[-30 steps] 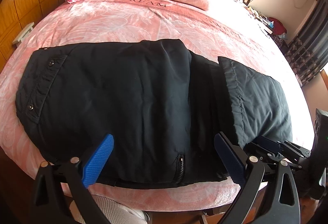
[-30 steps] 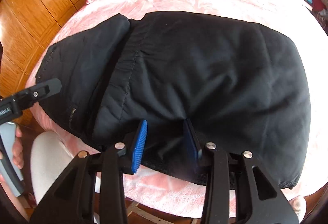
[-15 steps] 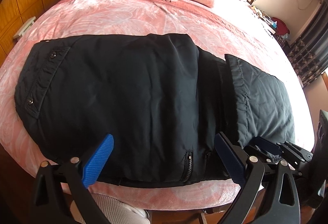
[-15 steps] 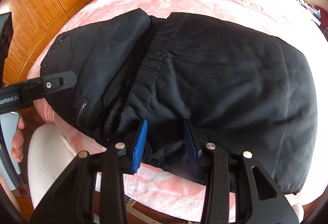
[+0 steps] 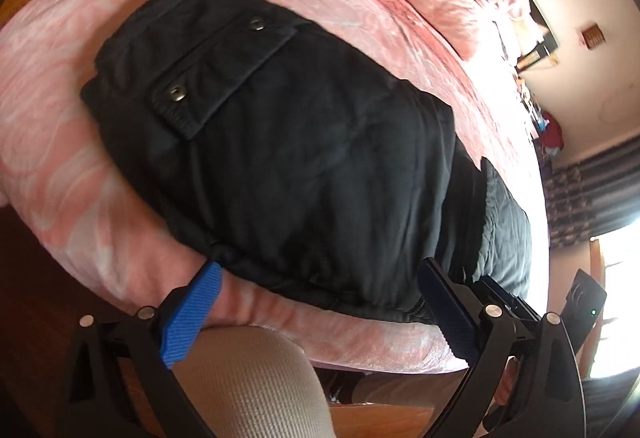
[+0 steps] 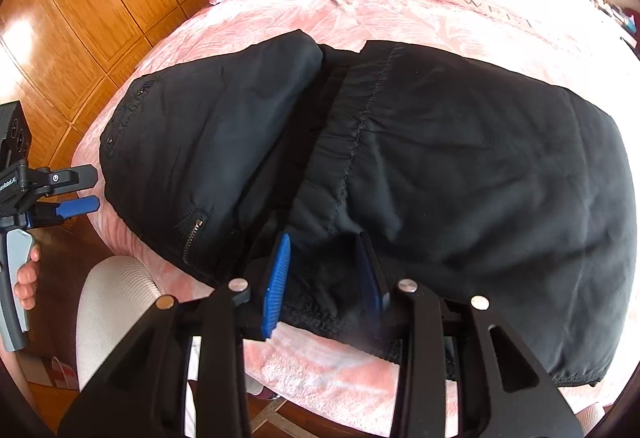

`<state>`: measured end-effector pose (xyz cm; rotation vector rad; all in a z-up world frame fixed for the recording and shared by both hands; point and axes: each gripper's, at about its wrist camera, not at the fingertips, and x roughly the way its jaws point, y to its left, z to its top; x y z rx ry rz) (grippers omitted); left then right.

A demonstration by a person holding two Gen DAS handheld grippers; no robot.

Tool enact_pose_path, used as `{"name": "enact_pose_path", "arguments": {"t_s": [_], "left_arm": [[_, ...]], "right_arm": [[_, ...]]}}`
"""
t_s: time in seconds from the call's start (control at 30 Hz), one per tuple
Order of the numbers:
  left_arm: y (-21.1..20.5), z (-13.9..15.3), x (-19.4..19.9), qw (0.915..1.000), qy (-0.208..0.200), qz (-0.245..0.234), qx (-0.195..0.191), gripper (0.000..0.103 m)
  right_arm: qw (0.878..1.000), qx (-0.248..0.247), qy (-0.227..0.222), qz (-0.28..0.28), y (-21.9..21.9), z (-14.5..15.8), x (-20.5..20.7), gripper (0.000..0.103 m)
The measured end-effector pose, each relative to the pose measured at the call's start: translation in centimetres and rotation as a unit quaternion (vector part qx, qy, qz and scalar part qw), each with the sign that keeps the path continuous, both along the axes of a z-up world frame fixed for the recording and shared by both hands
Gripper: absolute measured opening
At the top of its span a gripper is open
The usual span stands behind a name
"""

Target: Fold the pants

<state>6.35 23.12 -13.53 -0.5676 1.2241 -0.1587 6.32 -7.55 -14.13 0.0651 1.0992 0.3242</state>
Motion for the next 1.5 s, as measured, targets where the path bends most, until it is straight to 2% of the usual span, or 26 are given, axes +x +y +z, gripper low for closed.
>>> {"name": "enact_pose_path", "arguments": {"t_s": [0.17,0.27,0.5,0.57,0.67,0.77,0.83,0.87,0.93,1.03,1.13,1.3,1.4,1.5], "left_arm": [[2.3,-3.0,0.0,0.9976,0.024,0.042,-0.05,0.095],[2.9,-3.8,0.2,0.9949,0.012,0.055,-0.084,0.091],[4.1,-5.5,0.9,0.9895,0.008,0.082,-0.119,0.091],[4.6,-5.8,0.9,0.9871,0.001,0.095,-0.129,0.088],[5.6,-6.1,1.1,0.9818,-0.007,0.124,-0.144,0.077],[5.9,-6.4,1.6,0.9824,-0.002,0.133,-0.132,0.065],[6.1,-6.5,1.8,0.9829,-0.004,0.138,-0.122,0.052],[6.3,-6.5,1.7,0.9821,-0.006,0.143,-0.123,0.048],[6.6,-6.4,1.6,0.9789,-0.012,0.157,-0.131,0.034],[6.6,-6.1,1.2,0.972,-0.029,0.18,-0.148,0.017],[6.4,-5.5,1.1,0.9676,-0.045,0.195,-0.155,0.012],[6.0,-3.9,0.6,0.956,-0.085,0.213,-0.183,0.01],[4.8,-1.7,1.1,0.9576,-0.124,0.194,-0.173,0.01],[2.5,1.3,2.2,0.9623,-0.173,0.154,-0.143,0.01]], "right_arm": [[1.0,-0.008,0.006,0.003,0.3,-0.7,0.5,0.037],[1.0,-0.01,0.004,0.006,0.3,-0.8,0.5,0.036],[1.0,-0.014,0.001,0.007,0.4,-1.0,0.6,0.036],[1.0,-0.014,-0.001,0.008,0.4,-1.1,0.6,0.037],[1.0,-0.014,-0.001,0.008,0.4,-1.2,0.5,0.037],[1.0,-0.016,-0.002,0.008,0.5,-1.3,0.5,0.037],[1.0,-0.017,-0.003,0.008,0.5,-1.3,0.5,0.037],[1.0,-0.018,-0.004,0.009,0.6,-1.3,0.5,0.037],[1.0,-0.02,-0.005,0.009,0.6,-1.3,0.5,0.037],[1.0,-0.018,-0.005,0.01,0.6,-1.4,0.5,0.037],[1.0,-0.013,-0.005,0.009,0.4,-1.4,0.5,0.038],[1.0,0.0,-0.003,0.01,-0.1,-1.3,0.6,0.038],[1.0,0.012,0.001,0.008,-0.6,-1.3,0.7,0.038],[1.0,0.025,0.002,0.003,-1.1,-1.0,0.7,0.04]]}}
